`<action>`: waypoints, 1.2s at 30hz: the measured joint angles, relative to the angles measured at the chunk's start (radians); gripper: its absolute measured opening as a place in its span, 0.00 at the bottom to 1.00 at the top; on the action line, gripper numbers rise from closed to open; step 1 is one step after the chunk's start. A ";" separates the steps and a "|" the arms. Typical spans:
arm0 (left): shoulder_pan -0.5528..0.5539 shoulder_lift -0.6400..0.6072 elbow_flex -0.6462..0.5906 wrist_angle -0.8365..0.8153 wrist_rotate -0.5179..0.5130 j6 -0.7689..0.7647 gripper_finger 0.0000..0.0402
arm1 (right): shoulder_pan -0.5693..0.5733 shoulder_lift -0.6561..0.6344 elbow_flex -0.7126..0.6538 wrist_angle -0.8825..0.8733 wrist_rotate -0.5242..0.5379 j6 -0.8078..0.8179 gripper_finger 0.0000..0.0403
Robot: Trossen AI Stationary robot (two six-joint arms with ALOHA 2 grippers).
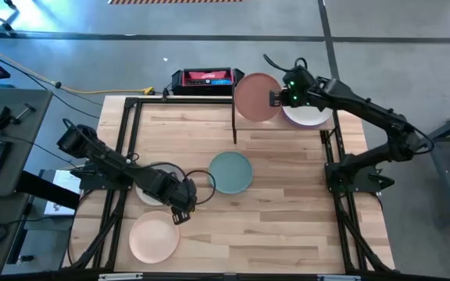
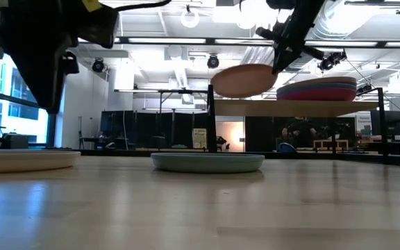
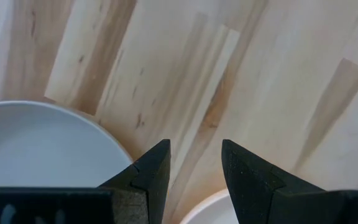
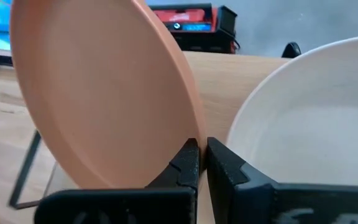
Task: Place and stack plates onto a shelf
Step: Put the brown plate on the shelf
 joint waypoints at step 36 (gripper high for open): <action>0.028 0.000 0.000 0.001 -0.003 0.034 0.33 | -0.052 0.070 0.000 -0.010 -0.015 0.019 0.00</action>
